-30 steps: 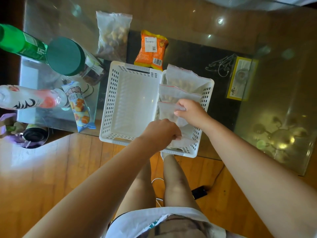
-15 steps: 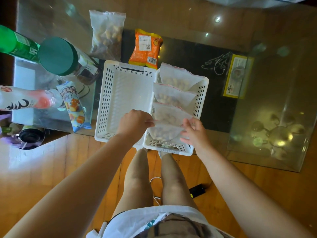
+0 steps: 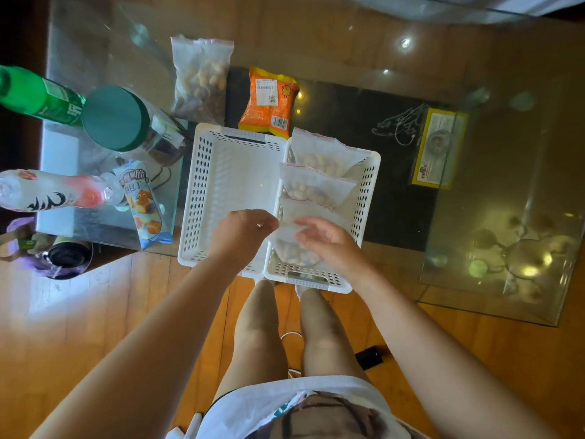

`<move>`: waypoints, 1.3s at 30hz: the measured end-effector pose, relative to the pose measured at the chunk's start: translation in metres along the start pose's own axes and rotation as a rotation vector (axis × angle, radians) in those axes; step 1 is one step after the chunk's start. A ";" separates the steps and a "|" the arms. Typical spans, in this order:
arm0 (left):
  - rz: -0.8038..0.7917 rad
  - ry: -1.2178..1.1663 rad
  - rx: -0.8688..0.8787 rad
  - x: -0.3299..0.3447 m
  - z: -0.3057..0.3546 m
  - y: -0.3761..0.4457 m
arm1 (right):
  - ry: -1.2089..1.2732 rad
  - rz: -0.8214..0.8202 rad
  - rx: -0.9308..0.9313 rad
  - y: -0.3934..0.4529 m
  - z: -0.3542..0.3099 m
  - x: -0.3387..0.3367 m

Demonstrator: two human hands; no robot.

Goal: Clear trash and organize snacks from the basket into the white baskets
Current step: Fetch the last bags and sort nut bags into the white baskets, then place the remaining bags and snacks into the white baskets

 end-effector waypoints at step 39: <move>-0.124 0.128 -0.354 -0.209 -0.053 0.138 | -1.186 0.253 -0.100 0.285 -0.261 0.036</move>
Point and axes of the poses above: each hand's wrist, its own y-axis towards the middle knuckle, its own x-axis out of the palm, z = x × y, the point moved 3 cm from there along y, towards the middle knuckle, and after that the axes turned 15 degrees about -y, right-handed, at the moved point
